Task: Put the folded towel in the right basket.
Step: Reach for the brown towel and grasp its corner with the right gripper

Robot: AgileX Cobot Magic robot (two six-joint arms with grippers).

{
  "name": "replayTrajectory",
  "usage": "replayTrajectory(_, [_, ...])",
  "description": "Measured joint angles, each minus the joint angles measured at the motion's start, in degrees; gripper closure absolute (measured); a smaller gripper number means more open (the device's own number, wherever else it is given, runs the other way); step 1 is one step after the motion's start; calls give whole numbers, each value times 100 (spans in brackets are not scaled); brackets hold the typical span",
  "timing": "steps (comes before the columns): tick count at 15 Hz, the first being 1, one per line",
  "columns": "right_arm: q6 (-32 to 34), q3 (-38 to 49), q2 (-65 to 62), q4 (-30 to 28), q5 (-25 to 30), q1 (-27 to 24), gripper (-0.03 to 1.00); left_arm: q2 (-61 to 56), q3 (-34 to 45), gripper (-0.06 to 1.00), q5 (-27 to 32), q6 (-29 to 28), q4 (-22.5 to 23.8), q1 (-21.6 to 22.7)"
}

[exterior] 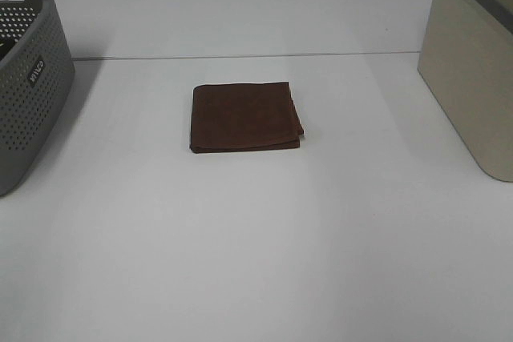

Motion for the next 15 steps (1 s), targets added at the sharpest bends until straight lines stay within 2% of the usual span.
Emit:
replayTrajectory(1, [0,-166,189,0,23,57,35,0,0,-3,0,0,0,0])
replayTrajectory(5, [0,-1123,1461,-11,80,900,35,0,0,-3,0,0,0,0])
replayTrajectory(7, [115,-1473,2091,34,223,1163,35,0,0,-3,0,0,0,0])
replayTrajectory(12, [246,-2160,3598,693,539,1197,35,0,0,-3,0,0,0,0])
replayTrajectory(14, [258,-2555,4217,940,888,1197,33,0,0,-3,0,0,0,0])
replayTrajectory(15, [258,-3111,4841,1140,1226,1175,31,0,0,-3,0,0,0,0])
